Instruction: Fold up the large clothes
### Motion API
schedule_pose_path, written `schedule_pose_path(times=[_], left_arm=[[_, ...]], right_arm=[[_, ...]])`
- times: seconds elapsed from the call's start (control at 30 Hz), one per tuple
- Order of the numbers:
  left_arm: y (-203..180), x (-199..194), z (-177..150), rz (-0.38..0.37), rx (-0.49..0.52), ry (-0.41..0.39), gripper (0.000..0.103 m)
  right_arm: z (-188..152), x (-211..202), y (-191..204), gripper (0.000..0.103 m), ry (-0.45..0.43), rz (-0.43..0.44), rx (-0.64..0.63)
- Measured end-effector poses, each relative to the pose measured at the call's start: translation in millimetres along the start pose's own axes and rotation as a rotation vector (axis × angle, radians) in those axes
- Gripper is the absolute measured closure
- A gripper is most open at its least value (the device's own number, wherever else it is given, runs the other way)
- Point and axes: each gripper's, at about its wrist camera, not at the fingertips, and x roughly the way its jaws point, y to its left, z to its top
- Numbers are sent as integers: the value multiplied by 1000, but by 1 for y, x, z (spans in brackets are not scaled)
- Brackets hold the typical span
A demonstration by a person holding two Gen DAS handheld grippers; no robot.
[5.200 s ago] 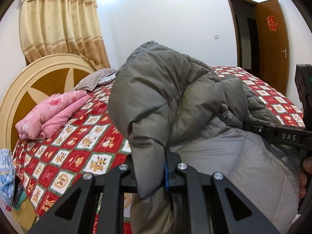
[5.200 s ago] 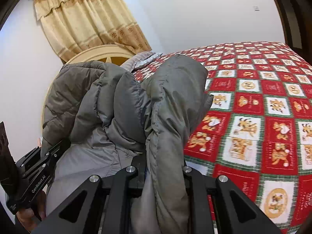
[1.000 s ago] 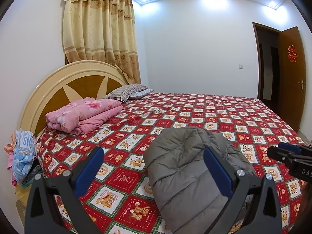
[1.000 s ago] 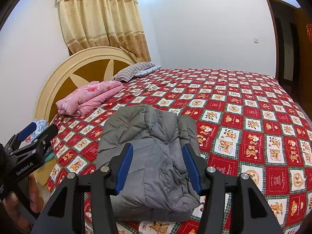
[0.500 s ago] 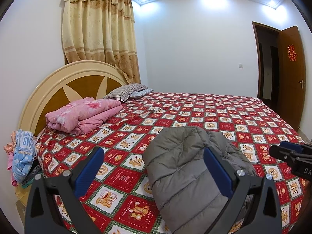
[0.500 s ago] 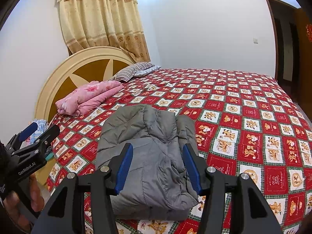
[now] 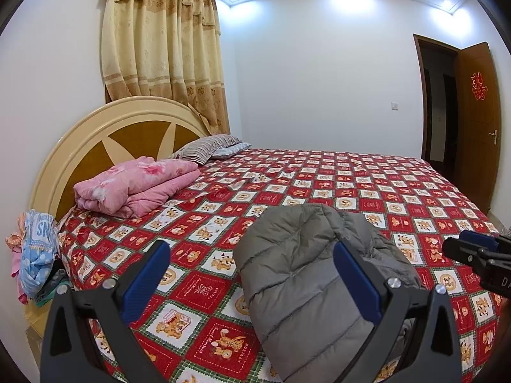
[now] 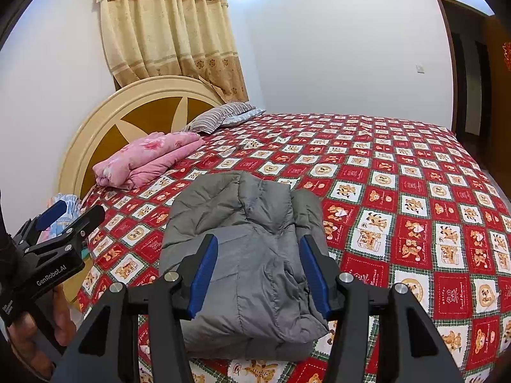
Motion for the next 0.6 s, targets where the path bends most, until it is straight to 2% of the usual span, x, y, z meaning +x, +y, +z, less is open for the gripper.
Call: schedule_pose_path(times=[0.37, 0.6], left_arm=[[4, 5, 1, 11, -21, 32, 0], [5, 1, 6, 18, -18, 4, 0]], right_arm=[[0, -2, 3, 49, -11, 0, -6], [2, -7, 8, 49, -26, -1, -19]])
